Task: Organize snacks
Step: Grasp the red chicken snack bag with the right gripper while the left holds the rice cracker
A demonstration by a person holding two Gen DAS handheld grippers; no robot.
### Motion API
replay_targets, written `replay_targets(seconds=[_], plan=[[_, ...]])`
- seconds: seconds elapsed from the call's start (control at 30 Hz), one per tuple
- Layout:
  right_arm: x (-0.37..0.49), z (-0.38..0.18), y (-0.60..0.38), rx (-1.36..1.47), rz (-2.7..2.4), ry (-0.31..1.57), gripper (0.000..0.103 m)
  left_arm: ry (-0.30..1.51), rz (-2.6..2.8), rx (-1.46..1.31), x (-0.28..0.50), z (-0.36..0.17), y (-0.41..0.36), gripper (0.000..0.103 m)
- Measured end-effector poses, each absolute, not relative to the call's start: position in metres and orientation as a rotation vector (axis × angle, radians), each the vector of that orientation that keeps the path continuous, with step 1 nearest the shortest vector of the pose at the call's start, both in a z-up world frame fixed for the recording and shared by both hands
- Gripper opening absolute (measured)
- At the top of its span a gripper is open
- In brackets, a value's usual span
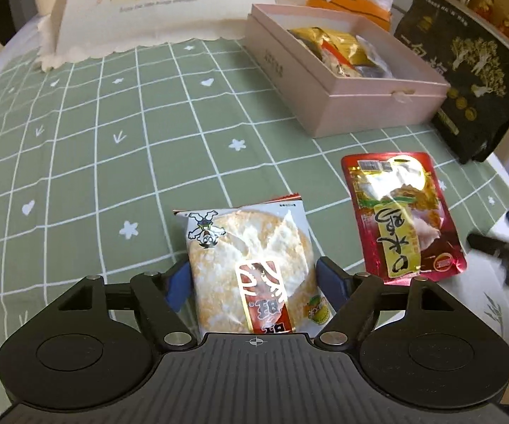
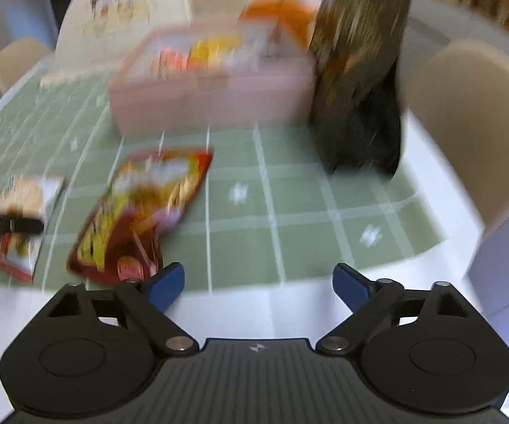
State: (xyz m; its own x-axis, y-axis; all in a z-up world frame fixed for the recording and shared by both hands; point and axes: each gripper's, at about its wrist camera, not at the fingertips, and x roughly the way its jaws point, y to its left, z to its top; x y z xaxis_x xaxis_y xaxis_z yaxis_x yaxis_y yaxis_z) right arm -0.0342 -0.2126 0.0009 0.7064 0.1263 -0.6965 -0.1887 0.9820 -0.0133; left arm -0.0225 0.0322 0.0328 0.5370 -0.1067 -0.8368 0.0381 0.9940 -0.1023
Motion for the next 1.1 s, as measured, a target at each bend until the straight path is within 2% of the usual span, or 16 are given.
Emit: replay_targets(seconds=[0.13, 0.3, 0.47, 0.63, 0.83, 0.93, 1.1], plan=[[-0.037, 0.01, -0.182, -0.153, 0.229, 0.717, 0.092, 1.0, -0.083, -0.052, -0.023, 0.032, 0.028, 0.08], [-0.026, -0.01, -0.164, -0.353, 0.126, 0.694, 0.092, 1.014, -0.103, -0.066, -0.025, 0.032, 0.03, 0.08], [-0.018, -0.003, -0.19, -0.287, 0.124, 0.72, 0.092, 0.993, -0.1, -0.051, -0.03, 0.031, 0.027, 0.081], [-0.026, 0.013, -0.181, -0.084, 0.391, 0.756, 0.092, 0.982, -0.098, -0.011, -0.031, 0.029, 0.02, 0.086], [-0.046, -0.002, -0.14, -0.35, 0.488, 0.637, 0.092, 0.992, -0.104, -0.014, -0.029, 0.029, 0.022, 0.085], [-0.041, -0.016, -0.134, -0.427, 0.502, 0.648, 0.092, 0.993, -0.102, -0.011, -0.029, 0.029, 0.021, 0.086], [-0.021, -0.022, -0.147, -0.319, 0.512, 0.71, 0.092, 0.989, -0.098, -0.011, -0.03, 0.029, 0.02, 0.086]])
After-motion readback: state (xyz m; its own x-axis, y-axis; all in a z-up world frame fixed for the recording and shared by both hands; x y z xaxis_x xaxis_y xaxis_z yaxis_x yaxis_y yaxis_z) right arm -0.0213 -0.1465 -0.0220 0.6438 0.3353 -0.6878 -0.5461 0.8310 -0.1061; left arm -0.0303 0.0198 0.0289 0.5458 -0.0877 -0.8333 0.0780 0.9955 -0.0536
